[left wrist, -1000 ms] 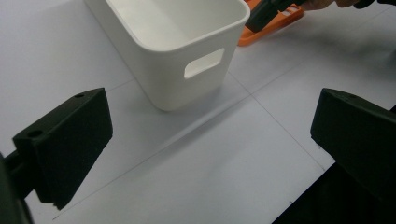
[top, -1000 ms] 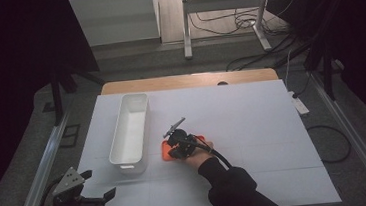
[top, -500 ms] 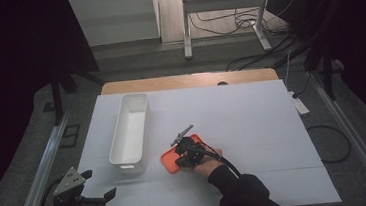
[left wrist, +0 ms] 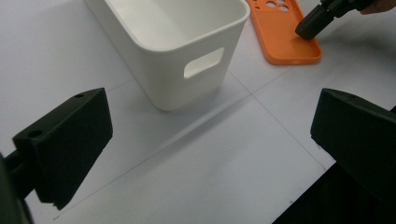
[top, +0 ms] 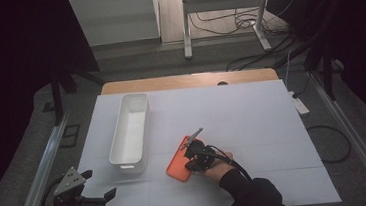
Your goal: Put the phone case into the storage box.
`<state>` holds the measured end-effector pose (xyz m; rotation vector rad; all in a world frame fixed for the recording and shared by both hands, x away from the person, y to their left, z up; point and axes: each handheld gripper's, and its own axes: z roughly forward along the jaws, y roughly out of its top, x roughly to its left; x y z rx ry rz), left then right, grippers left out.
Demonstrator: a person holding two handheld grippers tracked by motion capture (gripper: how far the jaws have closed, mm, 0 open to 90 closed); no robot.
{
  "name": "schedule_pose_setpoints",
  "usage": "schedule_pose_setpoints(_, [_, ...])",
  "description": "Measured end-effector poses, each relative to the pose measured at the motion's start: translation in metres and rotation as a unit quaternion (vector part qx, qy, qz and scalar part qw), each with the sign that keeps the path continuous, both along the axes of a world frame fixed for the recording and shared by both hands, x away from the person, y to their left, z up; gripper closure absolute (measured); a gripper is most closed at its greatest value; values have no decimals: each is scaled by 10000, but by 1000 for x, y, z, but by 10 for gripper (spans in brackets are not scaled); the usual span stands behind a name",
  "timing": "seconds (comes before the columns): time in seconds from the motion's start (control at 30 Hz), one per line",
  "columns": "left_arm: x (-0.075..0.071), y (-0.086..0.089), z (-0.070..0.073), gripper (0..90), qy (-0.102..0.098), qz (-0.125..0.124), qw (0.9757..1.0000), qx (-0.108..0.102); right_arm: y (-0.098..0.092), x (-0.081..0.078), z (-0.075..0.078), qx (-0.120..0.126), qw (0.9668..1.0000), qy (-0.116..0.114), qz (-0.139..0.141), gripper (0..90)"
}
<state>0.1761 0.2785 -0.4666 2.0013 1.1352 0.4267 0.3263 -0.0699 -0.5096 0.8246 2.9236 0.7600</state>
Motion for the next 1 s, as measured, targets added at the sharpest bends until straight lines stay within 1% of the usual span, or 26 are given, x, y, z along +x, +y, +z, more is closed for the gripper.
schedule_pose_setpoints(0.2, [0, 0, 0, 0, 0, 0, 10000, 12, -14, 1, 2, -80, 9999, 1, -120, 894])
schedule_pose_setpoints(0.4, [0, 0, 0, 0, 1, 2, 10000, 14, -23, 3, 3, -132, 9997, -34, -209, 894])
schedule_pose_setpoints(0.57, [0, 0, 0, 0, 0, 3, 10000, 10, -36, 9, 5, -211, 9990, -120, -386, 894])
schedule_pose_setpoints(0.77, [0, 0, 0, 0, 0, 2, 10000, 12, -44, 15, 5, -290, 9980, -265, -500, 894])
schedule_pose_setpoints(1.0, [0, 0, 0, 0, -4, 3, 10000, 2, -51, 22, 6, -358, 9968, -377, -614, 894])
